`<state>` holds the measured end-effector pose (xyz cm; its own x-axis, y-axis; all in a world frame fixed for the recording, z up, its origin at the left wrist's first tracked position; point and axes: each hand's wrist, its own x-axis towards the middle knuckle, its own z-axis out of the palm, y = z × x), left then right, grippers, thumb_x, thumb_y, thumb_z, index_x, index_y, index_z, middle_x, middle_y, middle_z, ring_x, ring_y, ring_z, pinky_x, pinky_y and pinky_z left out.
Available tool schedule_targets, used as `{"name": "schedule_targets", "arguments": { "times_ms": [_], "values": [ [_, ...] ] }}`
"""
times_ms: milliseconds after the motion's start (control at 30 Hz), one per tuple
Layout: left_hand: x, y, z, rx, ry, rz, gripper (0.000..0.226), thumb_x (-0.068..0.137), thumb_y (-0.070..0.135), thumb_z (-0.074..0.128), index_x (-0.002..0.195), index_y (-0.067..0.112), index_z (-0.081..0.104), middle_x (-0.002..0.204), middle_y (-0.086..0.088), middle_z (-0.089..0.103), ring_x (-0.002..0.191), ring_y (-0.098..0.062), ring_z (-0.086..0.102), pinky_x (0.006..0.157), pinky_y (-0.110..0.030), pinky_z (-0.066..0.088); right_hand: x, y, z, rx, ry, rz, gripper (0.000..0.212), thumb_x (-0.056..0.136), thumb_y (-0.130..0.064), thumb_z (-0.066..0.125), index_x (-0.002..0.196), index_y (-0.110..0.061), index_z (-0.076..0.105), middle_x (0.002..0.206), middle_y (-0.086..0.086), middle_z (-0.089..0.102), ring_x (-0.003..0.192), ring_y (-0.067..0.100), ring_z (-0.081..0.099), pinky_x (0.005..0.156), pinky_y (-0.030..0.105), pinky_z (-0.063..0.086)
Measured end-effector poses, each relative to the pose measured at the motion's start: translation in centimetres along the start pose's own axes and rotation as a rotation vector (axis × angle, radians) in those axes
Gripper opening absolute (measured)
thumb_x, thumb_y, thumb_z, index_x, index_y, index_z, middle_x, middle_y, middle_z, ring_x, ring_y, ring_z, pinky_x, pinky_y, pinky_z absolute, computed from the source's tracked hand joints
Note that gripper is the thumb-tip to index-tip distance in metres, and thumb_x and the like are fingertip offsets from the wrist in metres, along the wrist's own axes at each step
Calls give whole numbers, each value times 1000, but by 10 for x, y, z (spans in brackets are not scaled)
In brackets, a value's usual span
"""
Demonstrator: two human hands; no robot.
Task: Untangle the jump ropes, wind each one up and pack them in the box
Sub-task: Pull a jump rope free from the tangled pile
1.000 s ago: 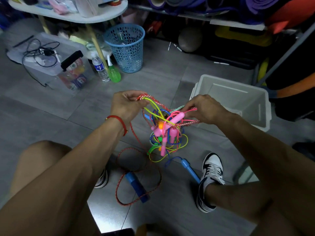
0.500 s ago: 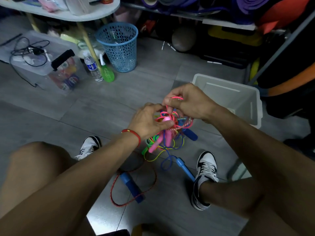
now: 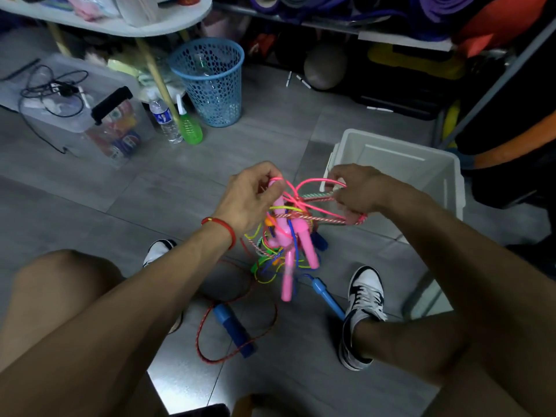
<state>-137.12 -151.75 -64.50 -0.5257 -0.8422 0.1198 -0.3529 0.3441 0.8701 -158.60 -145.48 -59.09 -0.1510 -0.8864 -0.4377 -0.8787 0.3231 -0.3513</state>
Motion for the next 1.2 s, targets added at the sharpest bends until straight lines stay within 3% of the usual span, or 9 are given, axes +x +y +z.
{"name": "schedule_targets", "arguments": {
  "times_ms": [67, 167, 267, 433, 600, 800, 900, 1000, 1200],
  "values": [
    [-1, 4, 0, -56, -39, 5, 10, 91, 23, 62, 85, 15, 61, 60, 7, 65, 57, -8, 51, 59, -23, 43, 6, 5, 3, -215, 37, 8, 23, 95, -24, 62, 117, -20, 63, 124, 10, 61, 108, 31, 61, 92, 38, 52],
    [-1, 2, 3, -102, -58, -12, 10, 89, 27, 64, 84, 19, 63, 64, 0, 70, 58, -11, 54, 61, -28, 45, 8, -2, 11, -75, 153, -208, 41, 83, -35, 75, 120, -29, 57, 128, 0, 55, 124, 24, 50, 105, 38, 42],
    [1, -2, 5, -107, -46, -50, 19, 80, 43, 68, 84, 25, 69, 67, 1, 69, 61, -10, 56, 66, -33, 48, 0, -17, 23, 227, 135, -445, 35, 84, -26, 77, 114, -23, 59, 111, -6, 67, 107, 11, 63, 96, 30, 48],
    [-2, -2, 3, -44, -86, -79, 30, 72, 54, 77, 88, 31, 65, 70, 3, 68, 60, -7, 54, 62, -27, 45, 11, -12, 32, 160, 260, -448, 3, 90, -21, 70, 90, -21, 67, 75, -6, 70, 75, 13, 68, 76, 38, 54],
    [6, -6, -24, 38, -114, -155, 29, 76, 30, 85, 95, 23, 65, 77, -7, 69, 64, -11, 59, 67, -27, 48, 23, 12, 7, 320, 340, -345, 25, 87, 5, 60, 81, -17, 71, 72, -5, 70, 65, 10, 69, 77, 42, 59],
    [7, -35, -37, 699, -187, -119, 8, 84, 20, 74, 90, 16, 76, 91, -9, 75, 92, -29, 70, 84, -36, 53, 32, 47, -7, 267, 323, -389, 52, 75, 19, 52, 67, -30, 69, 78, 8, 72, 76, 25, 72, 79, 48, 60],
    [7, -29, -30, 607, -96, -127, 8, 86, 12, 69, 84, 15, 76, 86, -8, 75, 86, -26, 70, 77, -31, 52, 27, 53, -10, -64, 296, -428, 40, 67, 15, 58, 73, -21, 75, 91, 8, 73, 93, 31, 69, 86, 43, 55],
    [7, -9, -24, 257, -14, -180, 19, 93, 11, 63, 77, 19, 70, 68, 0, 69, 65, -16, 63, 68, -25, 47, 22, 44, 6, -446, 108, -193, 37, 82, -6, 62, 110, -28, 71, 123, 2, 65, 127, 27, 53, 104, 40, 41],
    [-1, 31, -24, -117, -37, -160, 18, 99, 9, 57, 86, 7, 70, 60, -9, 57, 48, -5, 50, 50, -18, 41, 24, -5, 54, -3, -44, -363, 57, 84, -48, 71, 137, -34, 53, 139, 2, 57, 128, 20, 52, 110, 35, 40]
  ]
}}
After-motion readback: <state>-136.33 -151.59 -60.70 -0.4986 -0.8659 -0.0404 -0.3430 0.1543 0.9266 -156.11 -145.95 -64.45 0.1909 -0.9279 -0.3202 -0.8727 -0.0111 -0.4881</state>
